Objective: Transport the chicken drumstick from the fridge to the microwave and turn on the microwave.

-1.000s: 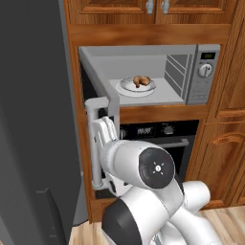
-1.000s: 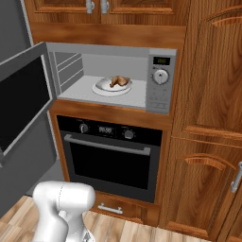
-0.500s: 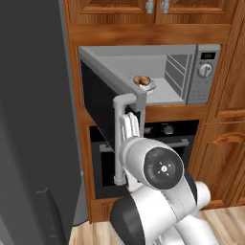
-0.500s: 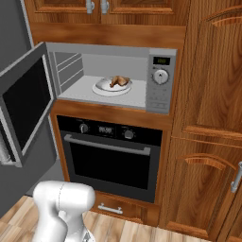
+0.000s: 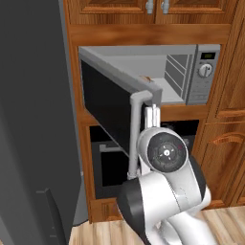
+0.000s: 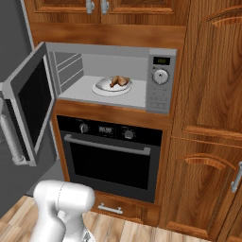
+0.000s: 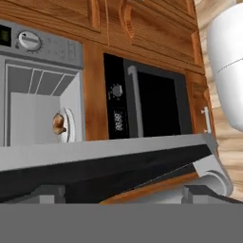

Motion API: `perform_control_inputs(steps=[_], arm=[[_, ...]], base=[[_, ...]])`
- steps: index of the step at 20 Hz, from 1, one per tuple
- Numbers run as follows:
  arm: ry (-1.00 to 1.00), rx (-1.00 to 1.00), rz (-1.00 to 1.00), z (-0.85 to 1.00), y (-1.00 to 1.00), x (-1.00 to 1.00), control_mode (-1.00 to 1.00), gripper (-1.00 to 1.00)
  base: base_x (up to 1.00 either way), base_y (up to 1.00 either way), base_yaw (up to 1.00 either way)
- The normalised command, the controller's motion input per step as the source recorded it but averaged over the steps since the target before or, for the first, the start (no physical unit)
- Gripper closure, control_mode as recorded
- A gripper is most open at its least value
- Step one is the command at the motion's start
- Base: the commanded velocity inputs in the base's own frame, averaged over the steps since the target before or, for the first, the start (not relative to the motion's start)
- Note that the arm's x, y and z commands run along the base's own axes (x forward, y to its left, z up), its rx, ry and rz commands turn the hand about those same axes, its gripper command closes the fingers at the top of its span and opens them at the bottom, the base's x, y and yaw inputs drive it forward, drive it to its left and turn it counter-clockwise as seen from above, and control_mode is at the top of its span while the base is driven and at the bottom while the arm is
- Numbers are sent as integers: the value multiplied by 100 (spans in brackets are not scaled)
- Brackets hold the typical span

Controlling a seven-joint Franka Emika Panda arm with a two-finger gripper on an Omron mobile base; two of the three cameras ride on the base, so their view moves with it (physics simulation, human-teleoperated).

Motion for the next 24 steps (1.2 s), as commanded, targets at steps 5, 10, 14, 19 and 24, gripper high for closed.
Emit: perform_control_inputs(steps=[5, 10, 14, 19, 24], arm=[[0, 0, -20, 0, -61, 17, -100, -100], [3, 0, -18, -1, -54, 30, -100, -100], [1, 0, -13, -2, -49, 37, -100, -100], [0, 0, -9, -2, -45, 42, -100, -100], [0, 0, -2, -4, -44, 49, -100, -100]], base=[[0, 0, 0], [0, 0, 0], [0, 0, 0], [0, 0, 0], [0, 0, 0]])
